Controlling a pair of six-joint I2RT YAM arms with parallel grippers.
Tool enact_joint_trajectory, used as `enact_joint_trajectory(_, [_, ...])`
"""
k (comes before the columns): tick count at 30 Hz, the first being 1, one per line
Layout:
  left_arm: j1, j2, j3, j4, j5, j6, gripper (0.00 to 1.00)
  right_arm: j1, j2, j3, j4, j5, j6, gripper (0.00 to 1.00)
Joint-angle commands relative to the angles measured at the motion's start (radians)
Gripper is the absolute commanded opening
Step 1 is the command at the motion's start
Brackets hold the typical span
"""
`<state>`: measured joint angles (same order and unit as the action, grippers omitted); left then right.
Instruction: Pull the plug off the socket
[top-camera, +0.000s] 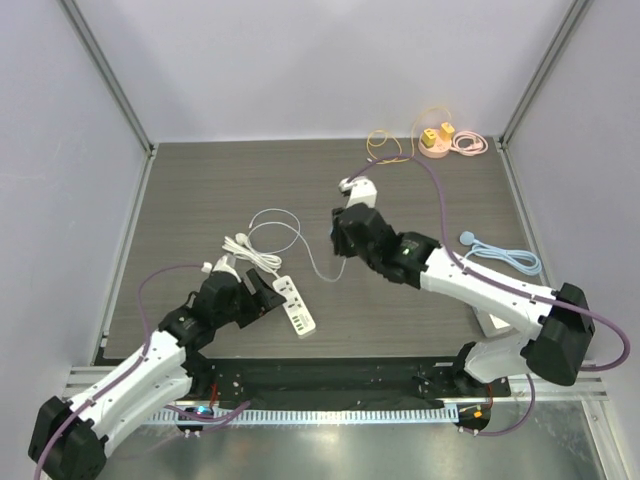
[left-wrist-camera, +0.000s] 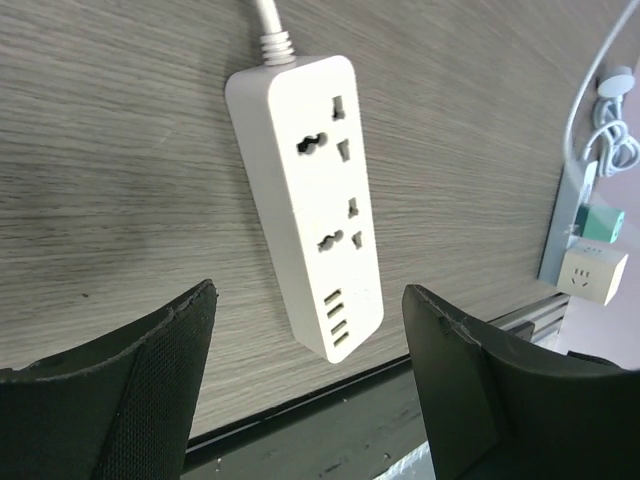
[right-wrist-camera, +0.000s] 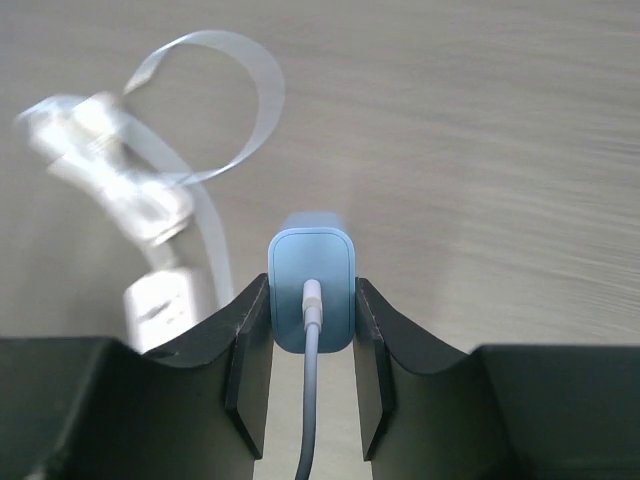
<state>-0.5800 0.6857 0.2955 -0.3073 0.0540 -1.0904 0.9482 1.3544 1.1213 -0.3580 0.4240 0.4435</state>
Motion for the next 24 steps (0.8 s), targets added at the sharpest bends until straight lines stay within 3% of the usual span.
enact_joint_trajectory(1, [0.005, -0.04, 0.051, -0.068, -0.022, 0.046, 0.77, -0.16, -0.031, 0.072, -0.15, 0.216, -0.031, 0.01])
enact_joint_trajectory(4, [0.005, -0.072, 0.063, -0.11, -0.028, 0.057, 0.77, -0.3, -0.063, 0.058, -0.222, 0.3, -0.028, 0.01])
enact_joint_trajectory(8, [0.005, -0.113, 0.074, -0.145, -0.04, 0.066, 0.77, -0.614, -0.161, -0.023, -0.26, 0.265, -0.023, 0.01])
enact_joint_trajectory(12, [0.005, -0.124, 0.093, -0.161, -0.048, 0.083, 0.77, -0.764, -0.233, -0.127, -0.288, 0.266, -0.046, 0.01])
enact_joint_trajectory(21, [0.005, -0.049, 0.106, -0.113, -0.007, 0.092, 0.79, -0.815, -0.166, -0.184, -0.291, 0.135, 0.009, 0.01])
enact_joint_trajectory(24, [0.005, -0.029, 0.111, -0.09, 0.039, 0.098, 0.79, -0.815, -0.13, -0.233, -0.237, 0.111, 0.014, 0.06])
